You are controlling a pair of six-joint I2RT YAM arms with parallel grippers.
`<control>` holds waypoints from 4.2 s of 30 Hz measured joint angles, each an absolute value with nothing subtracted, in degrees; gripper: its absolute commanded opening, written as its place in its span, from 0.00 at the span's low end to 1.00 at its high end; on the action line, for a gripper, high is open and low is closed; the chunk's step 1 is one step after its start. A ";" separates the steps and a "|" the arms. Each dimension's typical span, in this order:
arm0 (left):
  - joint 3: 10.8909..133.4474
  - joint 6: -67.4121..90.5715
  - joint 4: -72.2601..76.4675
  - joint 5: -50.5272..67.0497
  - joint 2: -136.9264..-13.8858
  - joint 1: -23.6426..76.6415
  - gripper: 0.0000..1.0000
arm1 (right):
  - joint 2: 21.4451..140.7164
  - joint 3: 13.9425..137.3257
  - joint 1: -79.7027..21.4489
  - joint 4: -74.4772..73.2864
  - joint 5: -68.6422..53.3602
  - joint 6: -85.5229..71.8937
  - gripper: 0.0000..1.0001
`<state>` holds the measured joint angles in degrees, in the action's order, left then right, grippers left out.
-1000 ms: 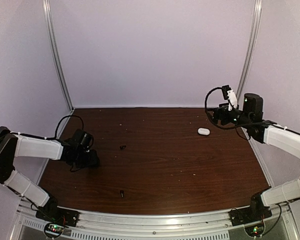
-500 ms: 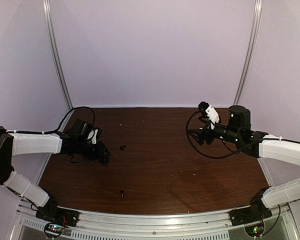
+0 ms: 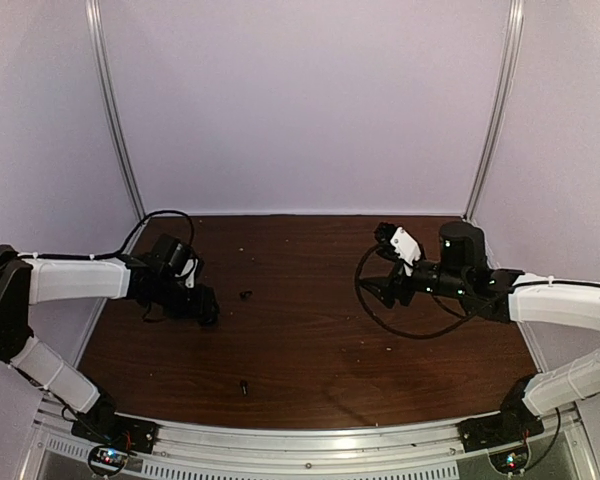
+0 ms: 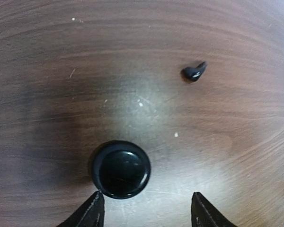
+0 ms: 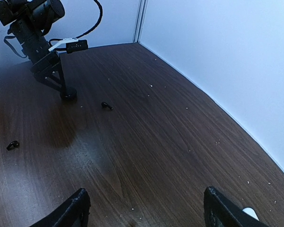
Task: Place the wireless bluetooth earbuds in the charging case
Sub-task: Pick up the charging case from the center of the board, then pass from the left arm to the right
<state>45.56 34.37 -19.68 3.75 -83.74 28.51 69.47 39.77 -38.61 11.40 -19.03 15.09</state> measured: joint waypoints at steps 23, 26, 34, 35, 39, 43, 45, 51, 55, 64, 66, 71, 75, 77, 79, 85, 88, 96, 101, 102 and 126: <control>45.56 21.30 -17.43 0.08 -92.01 28.51 0.64 | 69.76 39.77 -38.79 12.01 -21.63 14.81 0.81; 45.56 20.88 -16.97 -0.43 -92.27 28.51 0.60 | 69.73 39.77 -38.87 12.38 -22.04 14.66 0.81; 46.33 19.99 -15.75 -0.73 -93.58 28.49 0.49 | 69.17 39.35 -38.89 12.73 -22.26 14.61 0.81; 46.41 19.88 -15.49 -0.75 -93.76 28.51 0.47 | 69.01 39.24 -38.89 12.71 -22.28 14.61 0.80; 46.52 19.53 -14.83 -0.32 -94.02 28.49 0.38 | 68.66 39.09 -38.89 12.73 -22.28 14.63 0.79; 46.61 19.49 -14.70 2.07 -93.91 28.49 0.34 | 68.20 39.00 -39.22 12.71 -22.22 14.79 0.77; 46.63 19.49 -14.90 5.21 -93.71 28.51 0.32 | 67.77 38.98 -39.64 12.71 -21.98 14.85 0.75; 48.10 19.35 -16.88 15.44 -92.18 29.82 0.30 | 66.48 38.89 -41.56 12.71 -19.64 15.66 0.69; 52.21 19.07 -18.81 22.57 -91.48 31.55 0.30 | 65.28 38.26 -44.10 12.62 -16.95 16.93 0.66; 59.88 16.93 -23.57 37.87 -91.46 37.58 0.26 | 63.22 37.98 -58.61 4.84 -9.52 20.84 0.62; 60.86 16.23 -24.84 40.10 -91.46 38.74 0.26 | 62.65 37.98 -61.54 3.14 -8.14 21.76 0.61; 62.74 15.46 -26.74 44.62 -91.79 41.17 0.25 | 62.83 38.70 -67.79 -1.21 -4.34 24.62 0.59; 64.64 14.90 -28.38 46.24 -94.04 43.55 0.25 | 66.83 41.39 -70.00 -3.68 -1.28 26.89 0.57; 65.47 14.70 -28.86 46.48 -95.13 44.80 0.24 | 69.58 43.16 -70.30 -4.73 -0.05 27.75 0.57; 66.17 14.52 -29.34 46.85 -96.05 45.95 0.23 | 71.92 44.45 -70.52 -5.28 0.82 28.40 0.57; 67.72 14.33 -30.13 47.44 -98.41 47.83 0.22 | 75.88 45.63 -70.91 -5.74 2.42 29.91 0.57; 68.79 14.20 -30.22 47.86 -99.63 48.58 0.22 | 77.45 46.11 -71.02 -5.74 2.85 30.63 0.55; 71.20 13.96 -30.15 48.80 -101.89 49.67 0.20 | 80.90 47.94 -71.64 -5.30 4.03 33.08 0.49; 71.42 13.93 -30.35 49.06 -102.61 49.89 0.20 | 82.65 48.71 -71.88 -4.82 5.32 34.63 0.46; 71.44 13.93 -30.50 49.08 -102.83 49.93 0.20 | 83.15 48.88 -72.03 -4.80 5.69 34.83 0.46; 75.24 11.84 -34.57 52.03 -107.39 50.74 0.17 | 87.13 50.37 -73.60 -3.79 8.12 39.51 0.31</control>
<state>75.24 11.84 -34.57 52.03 -107.39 50.74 87.13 50.37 -73.60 -3.79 8.12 39.51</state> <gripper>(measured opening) 0.511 0.315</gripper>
